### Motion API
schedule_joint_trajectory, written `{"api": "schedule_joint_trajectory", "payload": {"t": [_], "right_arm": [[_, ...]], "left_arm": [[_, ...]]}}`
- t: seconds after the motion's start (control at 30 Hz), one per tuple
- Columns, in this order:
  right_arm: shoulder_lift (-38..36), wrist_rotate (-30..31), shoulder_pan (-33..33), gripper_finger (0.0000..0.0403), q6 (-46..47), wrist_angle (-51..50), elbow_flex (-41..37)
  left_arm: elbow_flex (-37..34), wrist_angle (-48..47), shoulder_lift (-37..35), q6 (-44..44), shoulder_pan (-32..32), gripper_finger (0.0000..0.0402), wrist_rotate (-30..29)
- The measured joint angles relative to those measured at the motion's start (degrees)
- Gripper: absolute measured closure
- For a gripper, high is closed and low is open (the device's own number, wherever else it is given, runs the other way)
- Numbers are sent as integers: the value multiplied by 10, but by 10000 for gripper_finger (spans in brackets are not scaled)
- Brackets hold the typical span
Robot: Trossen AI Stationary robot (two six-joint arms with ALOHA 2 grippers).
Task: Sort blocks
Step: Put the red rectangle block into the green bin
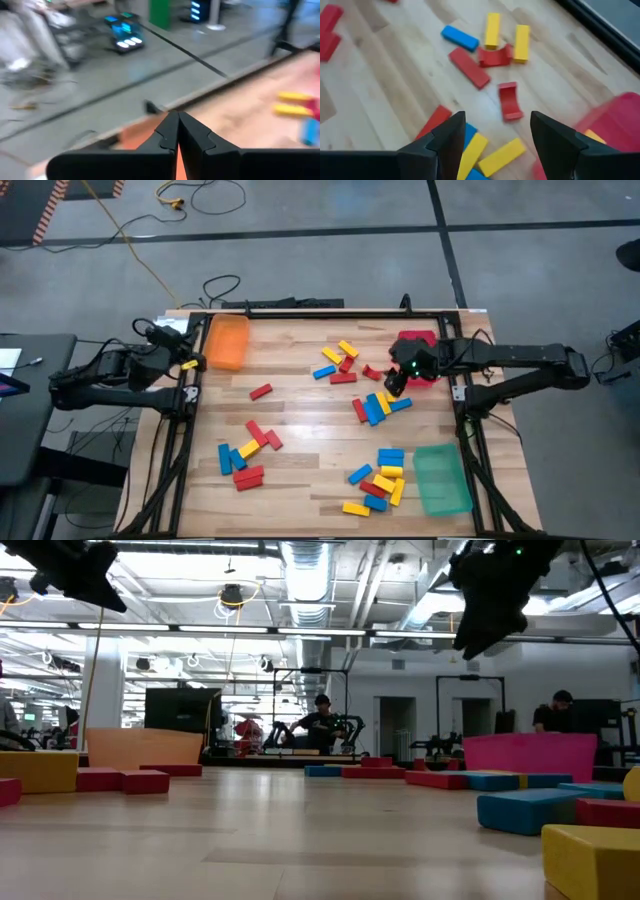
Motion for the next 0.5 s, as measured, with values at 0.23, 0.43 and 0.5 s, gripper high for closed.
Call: {"api": "schedule_joint_trajectory", "payload": {"t": [0.23, 0.43, 0.5], "right_arm": [[19, 16, 67, 164, -1, 22, 0], [38, 23, 105, 164, -5, 39, 0], [45, 32, 115, 164, -6, 42, 0]], "left_arm": [[0, 11, 3, -8, 0, 398, 249], [-9, 2, 31, 5, 0, 397, 479], [-29, -7, 47, -3, 0, 397, 520]]}}
